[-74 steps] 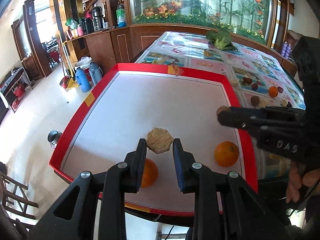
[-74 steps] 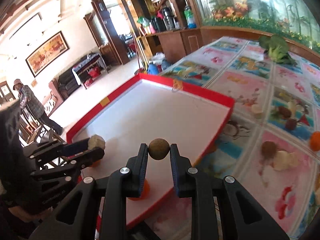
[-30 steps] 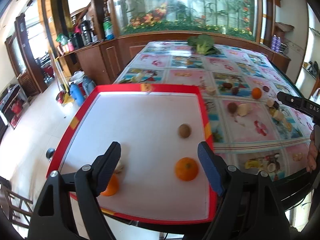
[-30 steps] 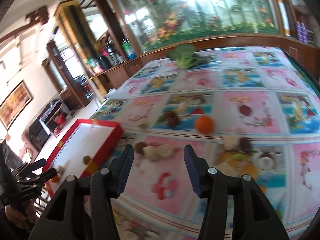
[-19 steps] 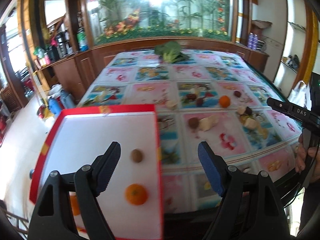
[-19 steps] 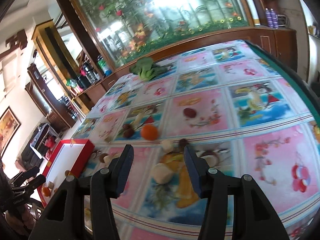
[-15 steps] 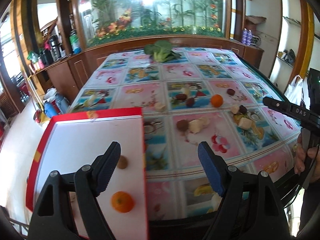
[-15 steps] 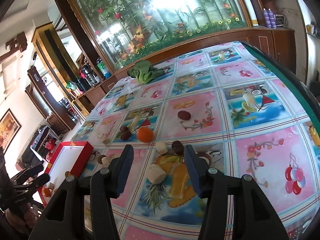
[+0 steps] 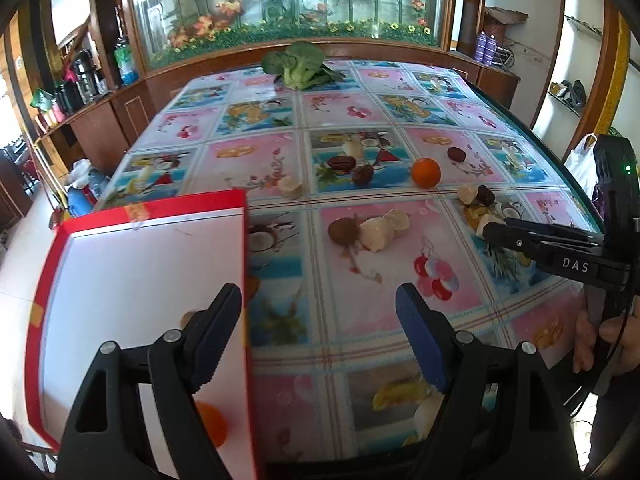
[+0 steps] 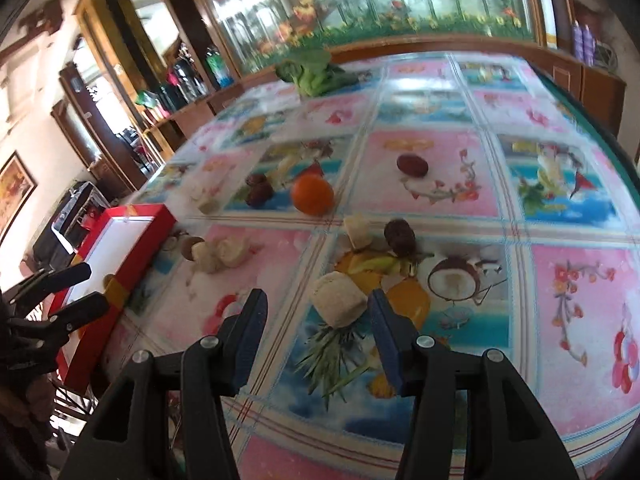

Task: Organize fruits
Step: 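Move both tools back over the table toward the remaining items, then grasp a white cube with the right tool while the left grasps a brown round fruit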

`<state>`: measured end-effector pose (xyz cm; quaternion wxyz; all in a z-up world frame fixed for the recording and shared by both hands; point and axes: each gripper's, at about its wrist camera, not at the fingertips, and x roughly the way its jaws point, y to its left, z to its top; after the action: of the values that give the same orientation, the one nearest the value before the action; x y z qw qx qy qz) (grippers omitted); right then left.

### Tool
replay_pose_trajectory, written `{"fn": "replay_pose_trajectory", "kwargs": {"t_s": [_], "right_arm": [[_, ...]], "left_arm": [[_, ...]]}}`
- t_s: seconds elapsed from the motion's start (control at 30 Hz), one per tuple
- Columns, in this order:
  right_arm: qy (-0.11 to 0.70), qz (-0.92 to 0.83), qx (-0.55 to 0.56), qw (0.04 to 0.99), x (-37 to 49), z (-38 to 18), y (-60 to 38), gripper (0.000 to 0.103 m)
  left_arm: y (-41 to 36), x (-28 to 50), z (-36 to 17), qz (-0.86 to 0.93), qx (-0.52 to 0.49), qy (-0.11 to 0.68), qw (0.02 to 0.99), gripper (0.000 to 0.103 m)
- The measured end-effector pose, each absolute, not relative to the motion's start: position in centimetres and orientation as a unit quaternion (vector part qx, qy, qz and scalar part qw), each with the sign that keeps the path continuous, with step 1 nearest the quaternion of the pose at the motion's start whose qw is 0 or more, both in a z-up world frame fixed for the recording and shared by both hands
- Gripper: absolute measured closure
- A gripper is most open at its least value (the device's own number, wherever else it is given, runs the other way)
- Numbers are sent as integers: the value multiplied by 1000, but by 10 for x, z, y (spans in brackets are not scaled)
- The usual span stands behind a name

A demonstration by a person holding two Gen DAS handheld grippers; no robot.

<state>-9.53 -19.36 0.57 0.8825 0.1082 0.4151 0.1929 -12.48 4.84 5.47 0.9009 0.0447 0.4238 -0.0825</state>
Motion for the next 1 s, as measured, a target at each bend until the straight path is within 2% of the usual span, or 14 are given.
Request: {"fn": "replay_pose_trajectory", "kwargs": {"t_s": [0.03, 0.1, 0.23, 0.43, 0.77, 1.0], "right_arm": [[419, 190, 112, 881, -94, 4, -195, 52], [431, 185, 121, 875, -90, -1, -197, 55], [433, 184, 121, 874, -88, 0, -196, 62], [436, 185, 112, 874, -87, -1, -192, 69], [437, 178, 91, 877, -90, 0, -188, 69], [437, 181, 98, 876, -89, 0, -189, 69]], "left_arm": [[45, -120, 53, -88, 44, 429, 898, 24], [38, -113, 48, -104, 39, 441, 891, 36], [25, -96, 37, -119, 31, 462, 878, 46], [35, -74, 29, -73, 41, 468, 880, 48], [41, -54, 22, -63, 60, 483, 871, 57], [29, -39, 12, -95, 54, 504, 857, 57]]}}
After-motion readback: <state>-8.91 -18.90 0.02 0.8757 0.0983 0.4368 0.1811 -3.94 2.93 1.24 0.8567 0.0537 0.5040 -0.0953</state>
